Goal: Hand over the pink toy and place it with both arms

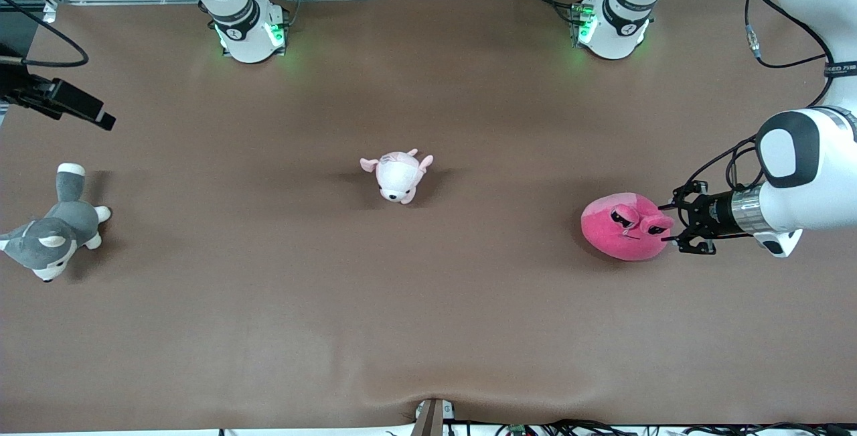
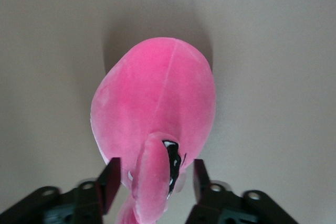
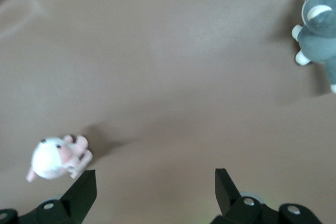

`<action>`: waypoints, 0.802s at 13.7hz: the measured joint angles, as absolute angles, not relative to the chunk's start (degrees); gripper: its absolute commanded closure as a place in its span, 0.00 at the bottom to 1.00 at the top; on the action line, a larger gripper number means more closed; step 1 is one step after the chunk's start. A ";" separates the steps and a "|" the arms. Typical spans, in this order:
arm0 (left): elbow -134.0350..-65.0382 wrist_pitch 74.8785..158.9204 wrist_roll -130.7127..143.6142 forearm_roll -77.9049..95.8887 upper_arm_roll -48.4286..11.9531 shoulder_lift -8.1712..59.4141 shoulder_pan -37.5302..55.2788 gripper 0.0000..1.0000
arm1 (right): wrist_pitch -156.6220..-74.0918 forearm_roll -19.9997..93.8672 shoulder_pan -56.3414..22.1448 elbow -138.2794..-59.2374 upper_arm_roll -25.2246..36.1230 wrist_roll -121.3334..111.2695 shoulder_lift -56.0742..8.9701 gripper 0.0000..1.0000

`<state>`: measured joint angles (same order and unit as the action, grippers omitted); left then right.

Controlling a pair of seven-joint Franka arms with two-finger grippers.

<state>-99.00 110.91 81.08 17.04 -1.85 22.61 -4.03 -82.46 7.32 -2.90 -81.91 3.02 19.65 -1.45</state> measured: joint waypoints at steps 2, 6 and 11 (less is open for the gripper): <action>-99.20 110.99 81.11 17.04 -1.85 22.61 -4.03 0.58 | -82.72 7.56 -4.04 -81.95 2.87 22.25 -2.02 0.00; -99.33 111.04 81.16 17.04 -1.95 22.62 -3.85 0.87 | -83.21 7.63 -6.61 -82.22 2.76 22.62 -6.59 0.00; -99.25 111.35 81.17 17.04 -2.04 22.56 -2.48 1.00 | -88.60 7.63 -11.48 -82.19 2.70 23.09 -13.32 0.00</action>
